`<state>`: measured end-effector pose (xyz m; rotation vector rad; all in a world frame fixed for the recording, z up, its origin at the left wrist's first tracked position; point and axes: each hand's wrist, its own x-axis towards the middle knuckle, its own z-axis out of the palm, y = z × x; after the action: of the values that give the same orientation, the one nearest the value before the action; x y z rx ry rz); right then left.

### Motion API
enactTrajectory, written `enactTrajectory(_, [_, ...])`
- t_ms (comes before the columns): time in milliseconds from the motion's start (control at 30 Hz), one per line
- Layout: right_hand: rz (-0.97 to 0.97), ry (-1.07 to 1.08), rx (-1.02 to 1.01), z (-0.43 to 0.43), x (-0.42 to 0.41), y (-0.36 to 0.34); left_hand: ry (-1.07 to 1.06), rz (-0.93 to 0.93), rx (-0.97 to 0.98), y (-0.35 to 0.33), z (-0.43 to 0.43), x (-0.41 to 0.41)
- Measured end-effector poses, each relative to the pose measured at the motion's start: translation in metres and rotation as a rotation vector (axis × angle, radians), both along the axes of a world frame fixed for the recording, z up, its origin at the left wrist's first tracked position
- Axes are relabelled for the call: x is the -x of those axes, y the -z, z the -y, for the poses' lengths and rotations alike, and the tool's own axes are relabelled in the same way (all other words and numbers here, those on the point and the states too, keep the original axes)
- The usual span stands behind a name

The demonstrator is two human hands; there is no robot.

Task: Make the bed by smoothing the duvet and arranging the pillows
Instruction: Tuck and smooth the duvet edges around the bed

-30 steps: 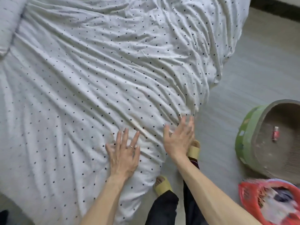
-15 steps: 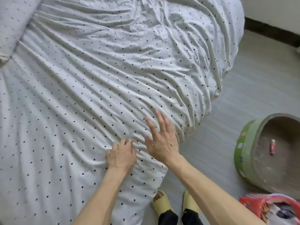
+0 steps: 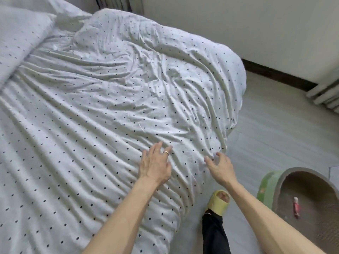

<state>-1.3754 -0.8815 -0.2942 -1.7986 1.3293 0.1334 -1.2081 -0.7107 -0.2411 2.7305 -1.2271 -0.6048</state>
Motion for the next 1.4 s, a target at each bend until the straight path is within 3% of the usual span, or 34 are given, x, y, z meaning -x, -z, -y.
enactTrajectory(167, [0.199,0.556,-0.439,0.104,-0.038,0.029,0.021,0.042,-0.006,0.014,0.112,-0.022])
enactTrajectory(267, [0.279,0.632,-0.627,0.142,-0.06,0.035,0.023,0.083,0.037,0.03,0.171,-0.029])
enactTrajectory(333, [0.308,0.626,-0.339,0.177,-0.066,0.028,0.029,0.132,0.128,0.036,0.21,-0.031])
enactTrajectory(400, [0.238,0.575,-0.041,0.205,-0.056,0.032,0.009,0.124,0.061,0.041,0.236,-0.036])
enactTrajectory(500, [-0.082,0.571,-0.035,0.227,-0.034,0.057,-0.046,0.045,-0.198,0.044,0.26,-0.044])
enactTrajectory(567, [-0.136,0.419,0.081,0.222,-0.04,0.063,-0.098,0.039,-0.233,0.042,0.268,-0.05])
enactTrajectory(700, [0.389,-0.32,0.72,0.227,-0.094,0.039,-0.16,0.134,-0.145,0.04,0.281,-0.065])
enactTrajectory(733, [0.324,-0.501,0.755,0.242,-0.105,0.04,-0.165,0.16,-0.127,0.04,0.282,-0.067])
enactTrajectory(767, [0.147,-0.603,0.637,0.265,-0.113,0.044,-0.177,0.178,-0.122,0.038,0.286,-0.071])
enactTrajectory(833, [-0.367,-0.511,0.142,0.309,-0.117,0.043,-0.216,0.148,-0.133,0.033,0.297,-0.077])
enactTrajectory(867, [-0.5,-0.404,-0.013,0.328,-0.121,0.036,-0.238,0.135,-0.126,0.031,0.304,-0.083])
enactTrajectory(900, [-0.522,-0.358,-0.025,0.344,-0.127,0.027,-0.249,0.139,-0.11,0.028,0.312,-0.089])
enactTrajectory(1000, [-0.304,-0.385,0.33,0.379,-0.157,-0.01,-0.278,0.134,-0.073,0.017,0.345,-0.117])
enactTrajectory(1067, [-0.147,-0.344,0.422,0.402,-0.178,-0.031,-0.318,0.117,-0.046,0.011,0.366,-0.139])
enactTrajectory(1267, [-0.055,-0.509,0.386,0.496,-0.272,-0.064,-0.463,0.127,0.191,-0.016,0.456,-0.261])
enactTrajectory(1400, [-0.098,-0.572,0.199,0.543,-0.331,-0.051,-0.504,0.139,0.19,-0.024,0.507,-0.349])
